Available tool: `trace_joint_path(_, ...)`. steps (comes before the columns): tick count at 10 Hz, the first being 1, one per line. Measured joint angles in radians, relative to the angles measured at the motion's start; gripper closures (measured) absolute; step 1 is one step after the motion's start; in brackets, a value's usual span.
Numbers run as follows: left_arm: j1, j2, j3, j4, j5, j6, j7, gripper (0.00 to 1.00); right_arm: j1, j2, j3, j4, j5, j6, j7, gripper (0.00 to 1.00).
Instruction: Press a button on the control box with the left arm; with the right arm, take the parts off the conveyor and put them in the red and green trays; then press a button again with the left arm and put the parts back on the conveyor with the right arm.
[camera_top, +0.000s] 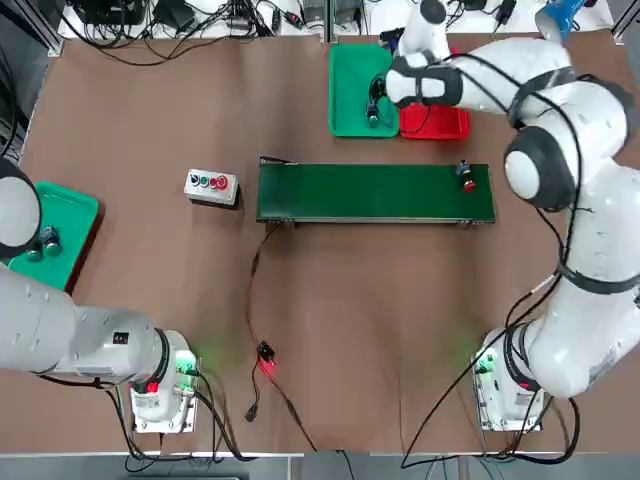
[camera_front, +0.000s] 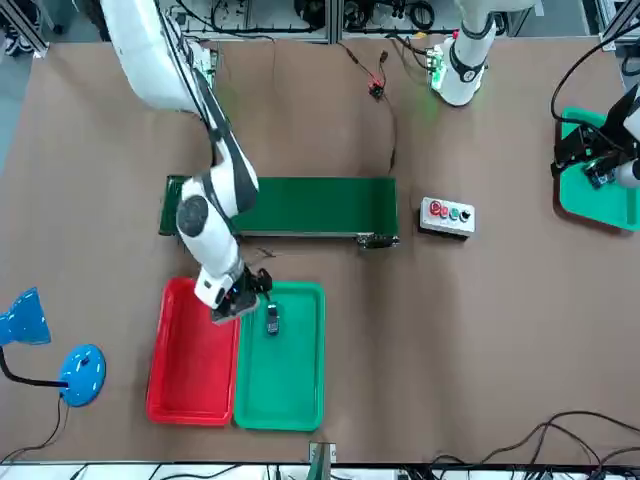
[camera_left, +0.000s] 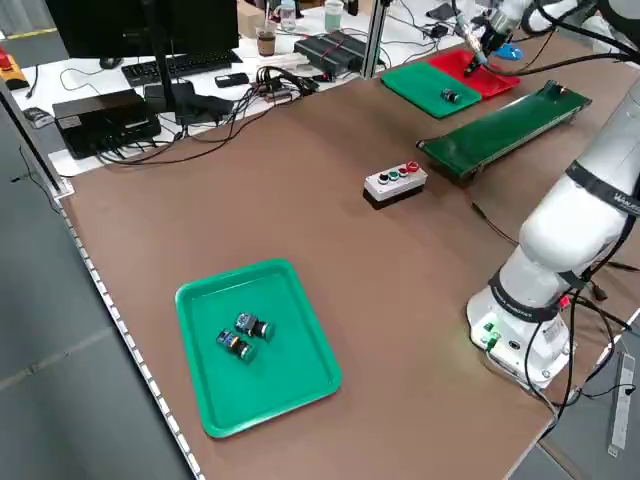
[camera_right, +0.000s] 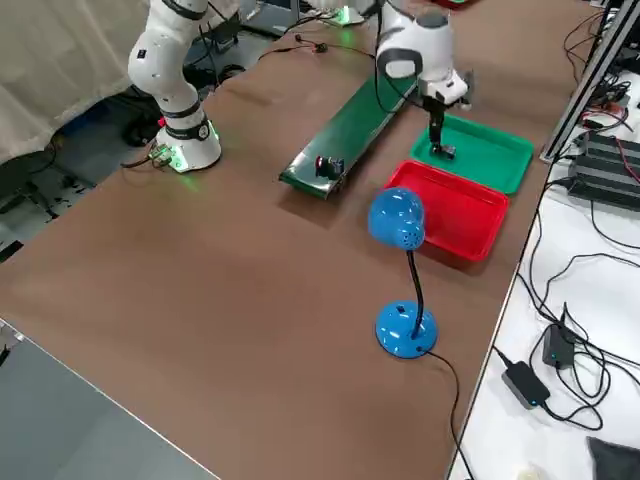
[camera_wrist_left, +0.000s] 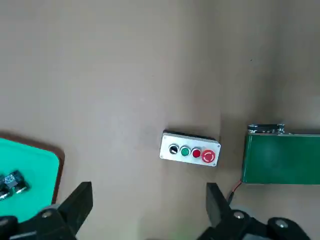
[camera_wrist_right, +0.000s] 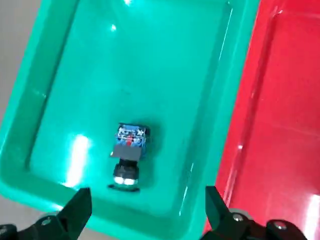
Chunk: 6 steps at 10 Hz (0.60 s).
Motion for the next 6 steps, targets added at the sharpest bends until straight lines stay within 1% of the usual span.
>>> trace_joint_path(2,0.000,0.000,0.001,0.000,0.000,0.000,0.000,0.00,0.007,0.033,0.000,0.023,0.055,0.031,0.055,0.00)
trace_joint_path(4,0.000,0.000,0.002,0.000,0.000,0.000,0.000,0.00,0.019,0.061,0.000,0.034,0.059,0.080,0.125,0.00)
trace_joint_path(6,0.000,0.000,0.002,0.000,0.000,0.000,0.000,0.00,0.036,0.109,0.001,0.076,0.060,0.091,0.177,0.00)
